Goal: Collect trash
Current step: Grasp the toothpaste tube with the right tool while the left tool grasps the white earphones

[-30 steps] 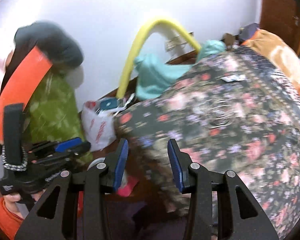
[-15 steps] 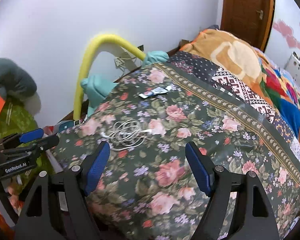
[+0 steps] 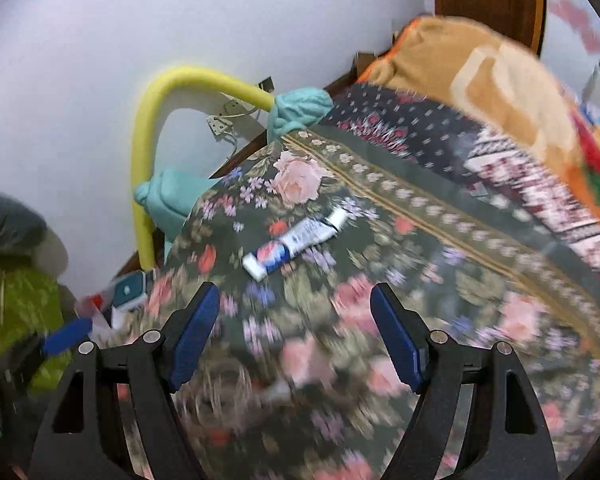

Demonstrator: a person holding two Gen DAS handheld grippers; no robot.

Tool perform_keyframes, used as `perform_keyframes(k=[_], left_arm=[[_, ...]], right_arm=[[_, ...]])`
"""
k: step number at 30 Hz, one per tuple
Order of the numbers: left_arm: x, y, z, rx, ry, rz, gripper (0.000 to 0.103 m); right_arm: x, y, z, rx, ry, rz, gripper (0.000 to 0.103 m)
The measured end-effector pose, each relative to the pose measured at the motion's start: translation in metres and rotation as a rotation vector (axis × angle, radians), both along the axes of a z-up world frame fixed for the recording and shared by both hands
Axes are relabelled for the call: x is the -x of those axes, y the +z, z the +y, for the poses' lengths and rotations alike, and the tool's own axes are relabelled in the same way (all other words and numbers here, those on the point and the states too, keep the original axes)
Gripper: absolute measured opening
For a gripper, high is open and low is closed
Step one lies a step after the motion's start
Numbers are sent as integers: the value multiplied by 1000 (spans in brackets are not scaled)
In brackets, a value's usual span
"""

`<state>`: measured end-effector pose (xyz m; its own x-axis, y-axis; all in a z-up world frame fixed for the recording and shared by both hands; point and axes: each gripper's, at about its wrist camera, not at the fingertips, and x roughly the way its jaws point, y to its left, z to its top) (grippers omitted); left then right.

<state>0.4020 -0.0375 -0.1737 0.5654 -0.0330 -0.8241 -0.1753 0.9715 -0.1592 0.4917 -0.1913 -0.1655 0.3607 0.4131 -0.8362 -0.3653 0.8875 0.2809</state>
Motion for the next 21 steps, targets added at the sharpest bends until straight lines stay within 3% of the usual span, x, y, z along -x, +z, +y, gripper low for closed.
perform_keyframes(k=[6, 9, 13, 16, 21], left_arm=[[-8, -18, 13, 19, 15, 14, 66], [-10, -25, 16, 39, 16, 30, 66], [-11, -26, 10, 47, -5, 44, 66], [-9, -21, 0, 69, -30, 41, 66], [-7, -13, -22, 96, -79, 45, 66]], right_arm=[[-46, -51, 17, -62, -98, 151, 74], [-55, -65, 21, -65, -126, 172, 59], [-54, -63, 26, -38, -83, 130, 20], [-46, -60, 22, -60, -37, 123, 5], [-12, -43, 1, 17, 14, 33, 5]])
